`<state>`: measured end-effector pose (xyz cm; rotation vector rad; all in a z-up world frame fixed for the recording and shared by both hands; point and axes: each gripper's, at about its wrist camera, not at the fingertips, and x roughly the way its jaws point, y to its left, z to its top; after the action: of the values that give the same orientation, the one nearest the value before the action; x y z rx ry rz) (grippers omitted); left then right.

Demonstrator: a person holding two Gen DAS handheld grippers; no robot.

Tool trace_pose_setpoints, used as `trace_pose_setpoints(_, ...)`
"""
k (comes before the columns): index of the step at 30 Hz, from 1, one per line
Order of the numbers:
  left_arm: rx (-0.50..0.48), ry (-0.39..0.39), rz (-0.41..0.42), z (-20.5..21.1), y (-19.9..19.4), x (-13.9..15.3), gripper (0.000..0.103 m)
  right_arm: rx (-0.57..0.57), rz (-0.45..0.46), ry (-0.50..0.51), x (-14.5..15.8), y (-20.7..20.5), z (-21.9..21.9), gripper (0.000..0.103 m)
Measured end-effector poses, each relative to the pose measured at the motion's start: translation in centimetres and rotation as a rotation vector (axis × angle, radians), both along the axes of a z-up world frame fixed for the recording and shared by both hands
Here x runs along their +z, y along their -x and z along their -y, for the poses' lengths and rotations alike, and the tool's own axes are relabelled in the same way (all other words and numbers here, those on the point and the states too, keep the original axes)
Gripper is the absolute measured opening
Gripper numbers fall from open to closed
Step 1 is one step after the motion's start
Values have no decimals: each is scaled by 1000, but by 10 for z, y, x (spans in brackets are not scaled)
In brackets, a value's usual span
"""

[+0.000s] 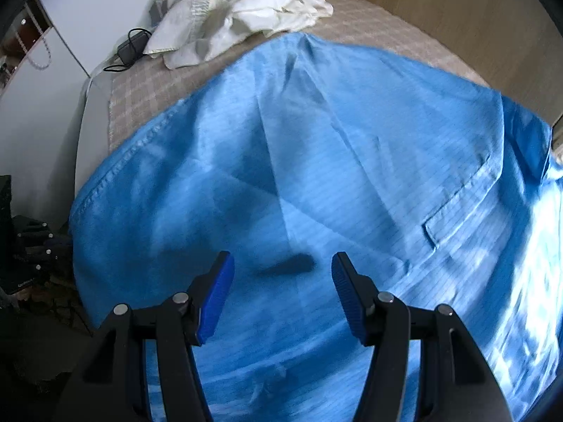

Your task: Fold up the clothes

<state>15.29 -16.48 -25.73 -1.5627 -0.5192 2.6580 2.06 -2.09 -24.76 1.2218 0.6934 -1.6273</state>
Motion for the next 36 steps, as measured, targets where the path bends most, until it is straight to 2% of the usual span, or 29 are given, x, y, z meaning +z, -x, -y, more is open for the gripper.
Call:
trace_pose_setpoints(5,-9,12,0,-1,1,1,2,17,-1,-26,-8,-8,5,59)
trace_pose_setpoints(10,43,-20,-19,18,-8,3,2,32,-16,-40,-9,-14,9,59)
trace_pose_setpoints(13,49,-11,-7,22,-5,0,2,38,-28,-59,-12,-15,11,59)
trace_pose_setpoints(16,58,-15,6,26,-1,-3,13,51,-41,-78,-14,-17,15,61)
trace_pose_setpoints(17,66,-11,8,29,-1,-3,22,57,-44,-88,-15,-18,16,61)
trace_pose_setpoints(18,74,-7,11,32,-1,-4,25,62,-47,-98,-15,-18,18,61)
trace_pose_setpoints(20,71,-14,-9,34,0,-3,40,58,-21,-100,-12,-16,23,61)
trace_pose_setpoints(22,58,-23,-33,34,2,-2,49,51,12,-90,-7,-12,28,61)
trace_pose_setpoints(27,6,-37,-23,24,23,-14,51,5,37,-3,30,6,70,61)
trace_pose_setpoints(30,-16,-64,-24,22,31,-20,51,-32,2,25,44,20,117,62)
trace_pose_setpoints(33,-32,-94,-30,24,36,-23,50,-82,4,22,39,33,168,65)
trace_pose_setpoints(36,-31,-146,-39,30,35,-27,51,-141,13,-17,29,57,198,65)
